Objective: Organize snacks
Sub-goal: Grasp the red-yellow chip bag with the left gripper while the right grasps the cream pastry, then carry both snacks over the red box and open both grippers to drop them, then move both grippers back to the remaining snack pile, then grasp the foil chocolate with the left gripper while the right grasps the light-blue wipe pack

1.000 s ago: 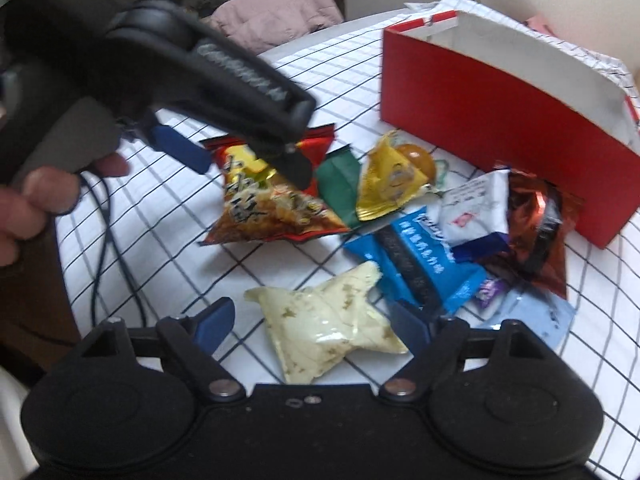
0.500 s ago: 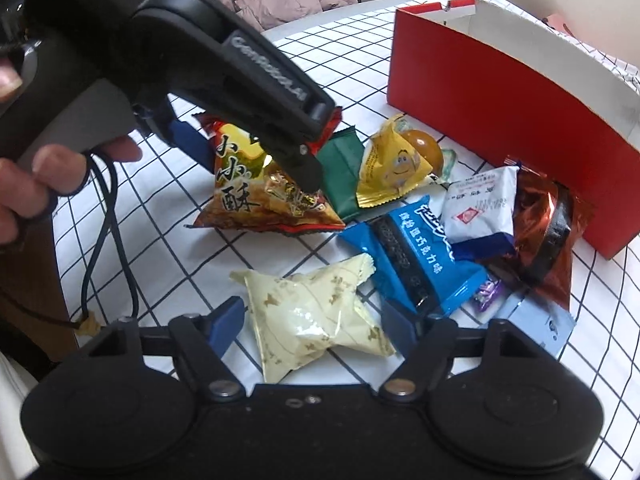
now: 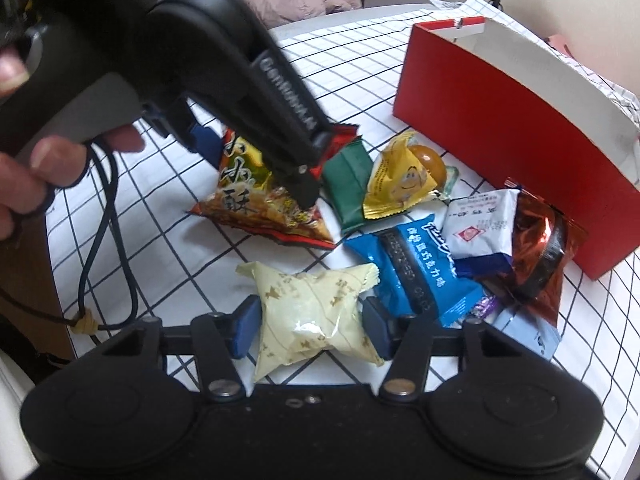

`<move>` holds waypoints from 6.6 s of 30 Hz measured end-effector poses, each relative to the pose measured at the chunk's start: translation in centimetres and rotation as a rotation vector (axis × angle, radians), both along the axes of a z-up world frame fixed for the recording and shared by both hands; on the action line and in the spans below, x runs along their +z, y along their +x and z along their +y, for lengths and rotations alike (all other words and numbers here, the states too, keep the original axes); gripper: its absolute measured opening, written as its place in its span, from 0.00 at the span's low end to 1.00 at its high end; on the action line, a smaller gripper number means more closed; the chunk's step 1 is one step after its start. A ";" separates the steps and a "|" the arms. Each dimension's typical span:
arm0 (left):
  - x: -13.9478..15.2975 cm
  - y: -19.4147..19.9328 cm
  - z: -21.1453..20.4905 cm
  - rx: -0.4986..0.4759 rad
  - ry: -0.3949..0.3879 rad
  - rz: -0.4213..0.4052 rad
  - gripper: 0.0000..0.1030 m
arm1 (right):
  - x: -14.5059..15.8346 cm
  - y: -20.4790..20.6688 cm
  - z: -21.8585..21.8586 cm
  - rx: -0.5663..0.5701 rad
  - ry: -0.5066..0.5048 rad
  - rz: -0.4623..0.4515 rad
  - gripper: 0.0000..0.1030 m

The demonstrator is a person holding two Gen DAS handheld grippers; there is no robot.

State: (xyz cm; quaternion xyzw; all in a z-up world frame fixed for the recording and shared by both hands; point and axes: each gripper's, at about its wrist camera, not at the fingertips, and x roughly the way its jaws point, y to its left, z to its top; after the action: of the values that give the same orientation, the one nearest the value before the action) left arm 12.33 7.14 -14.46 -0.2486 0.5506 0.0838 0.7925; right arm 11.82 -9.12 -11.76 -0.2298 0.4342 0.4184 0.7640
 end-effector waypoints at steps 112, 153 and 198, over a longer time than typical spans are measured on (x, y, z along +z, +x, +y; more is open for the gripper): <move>14.1 11.2 -4.7 -0.284 0.254 -0.315 0.57 | 12.3 16.5 -8.6 -0.553 0.345 -0.070 0.97; 1.3 -1.9 0.7 -0.157 0.207 -0.138 0.94 | 1.5 4.8 -10.9 -0.653 0.220 0.043 0.99; -1.5 -0.5 2.0 -0.072 0.189 -0.089 0.33 | -3.4 8.0 -9.5 -0.788 0.068 0.025 0.45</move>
State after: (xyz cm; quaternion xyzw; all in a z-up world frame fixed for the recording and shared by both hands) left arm 11.88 9.14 -15.94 -0.1565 0.5133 0.0958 0.8384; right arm 19.84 -18.63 -15.13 -0.0149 0.4841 0.1099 0.8680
